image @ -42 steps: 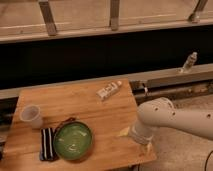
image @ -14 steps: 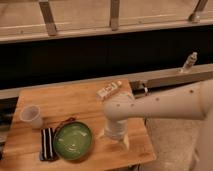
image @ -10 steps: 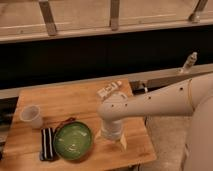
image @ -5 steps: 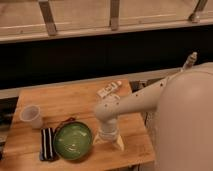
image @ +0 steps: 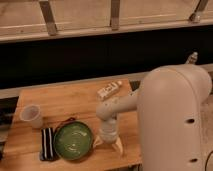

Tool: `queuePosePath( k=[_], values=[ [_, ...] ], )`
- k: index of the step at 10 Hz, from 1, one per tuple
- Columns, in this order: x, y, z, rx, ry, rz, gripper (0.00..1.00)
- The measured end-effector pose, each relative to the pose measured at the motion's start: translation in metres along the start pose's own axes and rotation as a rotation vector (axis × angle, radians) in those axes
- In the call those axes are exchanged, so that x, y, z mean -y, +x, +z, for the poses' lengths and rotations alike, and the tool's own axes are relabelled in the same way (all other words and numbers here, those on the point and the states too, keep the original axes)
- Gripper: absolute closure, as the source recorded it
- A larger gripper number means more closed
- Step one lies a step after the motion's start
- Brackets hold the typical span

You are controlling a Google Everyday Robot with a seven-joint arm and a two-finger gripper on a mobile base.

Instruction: Push the ceramic bowl across the table

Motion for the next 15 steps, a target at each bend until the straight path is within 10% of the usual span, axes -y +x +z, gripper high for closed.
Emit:
queuePosePath(
  k=[7,10,15],
  values=[
    [-0.118,0.041,-0.054,0.053,-0.148,-0.243,0.2],
    [-0.158,0.057,-0.041,0.027,-0.162,-0.339,0.2],
    [-0.115,0.051,-0.083,0.142,-0.207,-0.246,0.2]
  ],
)
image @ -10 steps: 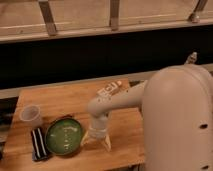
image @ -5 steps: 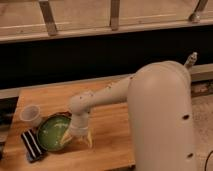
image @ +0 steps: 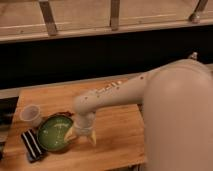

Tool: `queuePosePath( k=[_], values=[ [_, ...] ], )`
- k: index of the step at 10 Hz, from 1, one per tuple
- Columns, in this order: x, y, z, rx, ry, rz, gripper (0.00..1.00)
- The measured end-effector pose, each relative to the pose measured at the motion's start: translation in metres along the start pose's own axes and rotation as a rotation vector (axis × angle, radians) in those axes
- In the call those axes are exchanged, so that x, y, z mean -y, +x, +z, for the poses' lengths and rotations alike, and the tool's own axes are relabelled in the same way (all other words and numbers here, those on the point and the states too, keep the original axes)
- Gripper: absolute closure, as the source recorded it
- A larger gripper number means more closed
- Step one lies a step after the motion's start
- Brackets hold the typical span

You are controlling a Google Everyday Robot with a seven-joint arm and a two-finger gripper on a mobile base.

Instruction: Push the ceramic bowl across the table

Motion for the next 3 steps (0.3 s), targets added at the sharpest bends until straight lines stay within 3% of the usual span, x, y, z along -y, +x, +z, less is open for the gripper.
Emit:
queuePosePath(
  k=[3],
  values=[
    [0.073,0.005,-0.053,0.112,-0.047,0.127,0.2]
  ],
)
